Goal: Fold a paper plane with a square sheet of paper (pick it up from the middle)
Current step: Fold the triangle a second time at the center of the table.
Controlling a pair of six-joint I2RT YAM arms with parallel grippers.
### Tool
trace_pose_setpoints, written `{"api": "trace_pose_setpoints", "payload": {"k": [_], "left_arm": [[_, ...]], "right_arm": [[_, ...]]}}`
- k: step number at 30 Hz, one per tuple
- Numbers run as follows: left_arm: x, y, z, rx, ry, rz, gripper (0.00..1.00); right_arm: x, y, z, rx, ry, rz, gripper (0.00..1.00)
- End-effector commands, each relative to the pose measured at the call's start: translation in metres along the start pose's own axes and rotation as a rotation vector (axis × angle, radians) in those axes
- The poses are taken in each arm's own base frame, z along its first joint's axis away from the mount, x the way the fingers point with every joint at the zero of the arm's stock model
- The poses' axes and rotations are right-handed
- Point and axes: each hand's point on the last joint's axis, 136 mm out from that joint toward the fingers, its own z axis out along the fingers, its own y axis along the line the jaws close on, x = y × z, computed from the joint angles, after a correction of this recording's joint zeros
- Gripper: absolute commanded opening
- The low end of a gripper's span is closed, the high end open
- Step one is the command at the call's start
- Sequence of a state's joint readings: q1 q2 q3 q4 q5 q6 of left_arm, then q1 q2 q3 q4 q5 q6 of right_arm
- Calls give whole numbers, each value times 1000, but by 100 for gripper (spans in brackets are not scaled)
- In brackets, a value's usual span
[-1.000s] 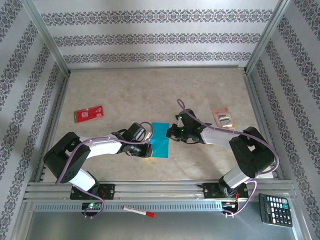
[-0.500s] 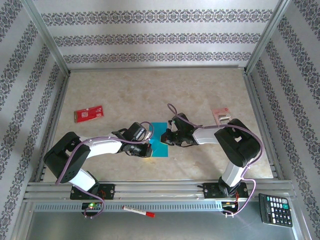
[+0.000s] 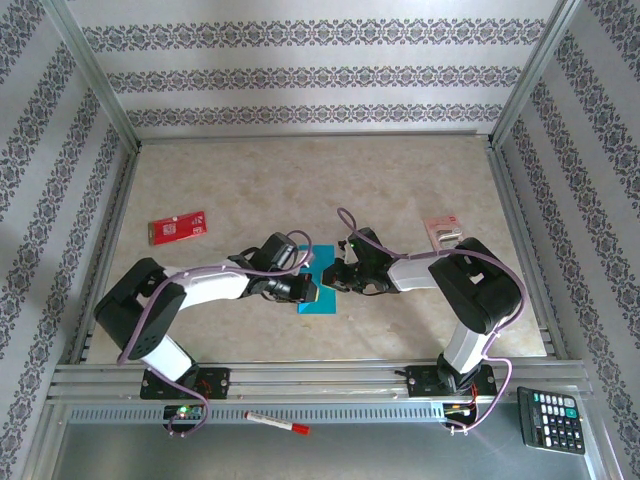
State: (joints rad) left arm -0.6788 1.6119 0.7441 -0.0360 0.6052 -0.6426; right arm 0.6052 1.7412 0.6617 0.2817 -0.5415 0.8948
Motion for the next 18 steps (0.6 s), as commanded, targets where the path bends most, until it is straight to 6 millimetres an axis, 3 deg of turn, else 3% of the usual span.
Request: {"api": "trace_pose_setpoints", "payload": {"k": [1,8,18], "left_arm": [[-10,-8,6,53,7,-10,0],[-3,17,19,-25,61,-38,0],[25,37,14,-74,138,-103,0]], "right_arm": [[17,-45,5,126,33,87,0],[18,-49,6,130,32,106,0],[23,-56,7,170,48,127,0]]}}
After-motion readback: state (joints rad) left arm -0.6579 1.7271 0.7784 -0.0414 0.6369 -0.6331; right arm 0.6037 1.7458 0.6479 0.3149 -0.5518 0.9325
